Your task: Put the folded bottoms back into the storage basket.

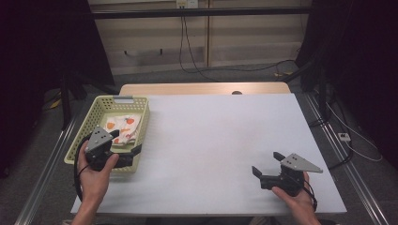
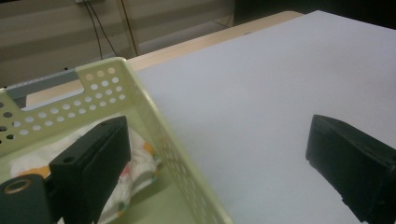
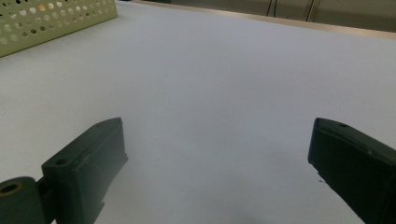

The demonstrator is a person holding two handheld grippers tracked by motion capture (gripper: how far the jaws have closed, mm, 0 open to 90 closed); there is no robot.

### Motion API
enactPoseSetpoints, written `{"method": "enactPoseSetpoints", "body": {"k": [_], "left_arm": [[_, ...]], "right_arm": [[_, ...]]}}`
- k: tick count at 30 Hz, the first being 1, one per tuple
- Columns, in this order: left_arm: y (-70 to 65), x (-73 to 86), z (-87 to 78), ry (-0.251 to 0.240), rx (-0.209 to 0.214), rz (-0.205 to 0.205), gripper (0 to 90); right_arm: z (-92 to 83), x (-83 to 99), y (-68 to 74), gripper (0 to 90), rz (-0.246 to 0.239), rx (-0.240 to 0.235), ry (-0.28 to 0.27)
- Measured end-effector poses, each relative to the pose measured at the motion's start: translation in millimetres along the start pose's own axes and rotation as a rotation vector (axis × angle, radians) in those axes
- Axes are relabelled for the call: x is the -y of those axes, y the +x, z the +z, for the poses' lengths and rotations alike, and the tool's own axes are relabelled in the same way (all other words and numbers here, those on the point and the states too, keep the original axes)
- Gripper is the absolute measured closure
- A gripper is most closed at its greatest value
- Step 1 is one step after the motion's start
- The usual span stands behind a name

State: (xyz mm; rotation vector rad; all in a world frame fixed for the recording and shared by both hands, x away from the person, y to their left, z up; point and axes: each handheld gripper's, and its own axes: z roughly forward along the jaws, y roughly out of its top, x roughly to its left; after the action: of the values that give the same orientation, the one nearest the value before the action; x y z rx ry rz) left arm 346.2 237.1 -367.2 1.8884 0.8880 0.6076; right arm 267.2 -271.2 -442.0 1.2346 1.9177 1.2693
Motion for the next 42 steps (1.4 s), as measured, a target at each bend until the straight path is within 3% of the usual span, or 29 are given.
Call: {"method": "enactPoseSetpoints", "body": {"k": [10,13,25,42], "left_arm": [[-16.3,-1.5,15.2,0.022,0.011,0.039,6.5],[-21.1,-3.0,21.3,0.020,0.032,0.031,6.4],[-43.9,-7.5,45.4,0.027,0.077,0.064,6.5],[-64.8,-12.6,67.4,0.047,0.148,0.054,6.5]], "right_arm": [[-0.1,0.0,0.1,4.1,0.001,-0.001,0.001],[-0.2,0.0,0.1,4.2,-0.001,-0.001,0.001],[0.2,0.0,0.1,4.3,-0.003,-0.004,0.001],[0.2,-0.1,0.3,4.3,-0.002,-0.007,0.001]]}}
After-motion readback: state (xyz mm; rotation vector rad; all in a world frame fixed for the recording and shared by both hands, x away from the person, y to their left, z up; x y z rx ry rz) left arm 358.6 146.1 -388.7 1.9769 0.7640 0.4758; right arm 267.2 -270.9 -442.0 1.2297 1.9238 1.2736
